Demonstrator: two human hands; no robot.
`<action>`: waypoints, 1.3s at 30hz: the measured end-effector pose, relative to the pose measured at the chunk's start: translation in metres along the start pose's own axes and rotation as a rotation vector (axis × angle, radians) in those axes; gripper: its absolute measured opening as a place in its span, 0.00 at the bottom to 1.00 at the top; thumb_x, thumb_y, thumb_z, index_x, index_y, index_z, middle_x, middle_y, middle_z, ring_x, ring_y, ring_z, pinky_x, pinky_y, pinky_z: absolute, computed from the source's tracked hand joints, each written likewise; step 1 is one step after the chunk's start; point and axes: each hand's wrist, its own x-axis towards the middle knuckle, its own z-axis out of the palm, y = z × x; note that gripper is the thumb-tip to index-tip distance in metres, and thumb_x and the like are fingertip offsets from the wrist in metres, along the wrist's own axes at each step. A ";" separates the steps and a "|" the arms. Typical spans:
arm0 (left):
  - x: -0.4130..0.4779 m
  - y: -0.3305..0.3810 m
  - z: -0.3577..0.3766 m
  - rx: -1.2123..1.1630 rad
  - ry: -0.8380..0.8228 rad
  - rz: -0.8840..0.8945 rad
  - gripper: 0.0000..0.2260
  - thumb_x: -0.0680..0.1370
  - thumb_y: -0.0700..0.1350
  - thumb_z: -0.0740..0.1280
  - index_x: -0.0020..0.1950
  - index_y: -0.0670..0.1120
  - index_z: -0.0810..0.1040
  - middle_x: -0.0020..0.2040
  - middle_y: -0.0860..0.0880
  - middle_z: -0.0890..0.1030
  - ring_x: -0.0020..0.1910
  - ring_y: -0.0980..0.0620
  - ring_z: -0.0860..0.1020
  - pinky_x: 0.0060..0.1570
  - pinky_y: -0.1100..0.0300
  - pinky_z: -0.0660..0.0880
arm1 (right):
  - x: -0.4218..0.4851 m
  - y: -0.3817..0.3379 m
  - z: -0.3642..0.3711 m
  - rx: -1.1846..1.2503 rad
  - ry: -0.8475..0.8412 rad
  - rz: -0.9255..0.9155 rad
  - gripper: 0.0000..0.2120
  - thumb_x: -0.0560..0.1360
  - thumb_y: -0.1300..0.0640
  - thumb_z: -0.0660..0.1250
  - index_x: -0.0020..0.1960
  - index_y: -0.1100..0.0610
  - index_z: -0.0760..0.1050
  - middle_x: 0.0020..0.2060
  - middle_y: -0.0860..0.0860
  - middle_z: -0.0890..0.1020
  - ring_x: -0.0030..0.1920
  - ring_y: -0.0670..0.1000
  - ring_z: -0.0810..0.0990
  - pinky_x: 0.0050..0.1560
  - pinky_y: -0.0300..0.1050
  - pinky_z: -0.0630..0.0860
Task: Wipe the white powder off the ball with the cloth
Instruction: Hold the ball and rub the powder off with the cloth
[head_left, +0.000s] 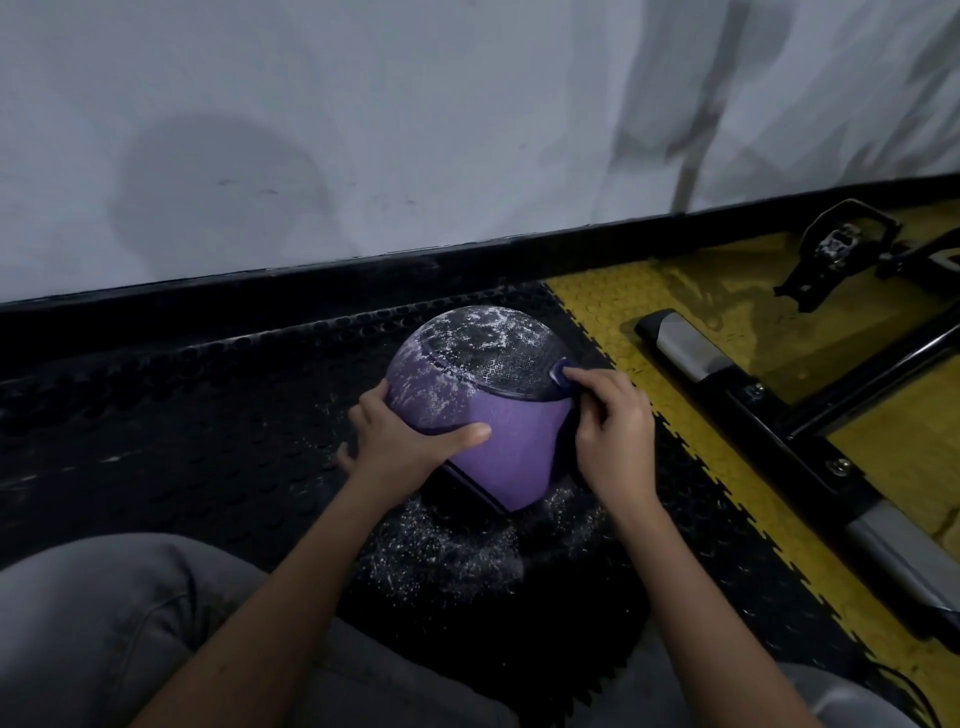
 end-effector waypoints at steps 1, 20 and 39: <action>-0.001 0.001 0.001 0.001 -0.003 0.004 0.60 0.44 0.71 0.69 0.71 0.51 0.51 0.71 0.49 0.55 0.71 0.43 0.56 0.71 0.40 0.46 | 0.001 0.001 0.000 -0.003 0.006 0.033 0.16 0.72 0.73 0.63 0.53 0.59 0.81 0.49 0.53 0.81 0.47 0.60 0.75 0.51 0.21 0.58; 0.002 0.002 0.011 0.103 0.055 0.020 0.53 0.58 0.65 0.75 0.73 0.48 0.50 0.72 0.47 0.54 0.73 0.46 0.55 0.72 0.44 0.41 | -0.025 -0.037 0.006 -0.101 -0.032 -0.320 0.13 0.72 0.63 0.62 0.53 0.59 0.81 0.49 0.51 0.81 0.47 0.53 0.67 0.48 0.40 0.66; -0.003 0.004 0.021 0.246 0.040 0.077 0.56 0.57 0.71 0.70 0.74 0.49 0.46 0.72 0.49 0.52 0.74 0.49 0.51 0.71 0.43 0.40 | -0.005 -0.014 0.000 0.028 0.028 -0.147 0.14 0.72 0.71 0.65 0.52 0.59 0.81 0.48 0.50 0.81 0.48 0.53 0.70 0.55 0.23 0.59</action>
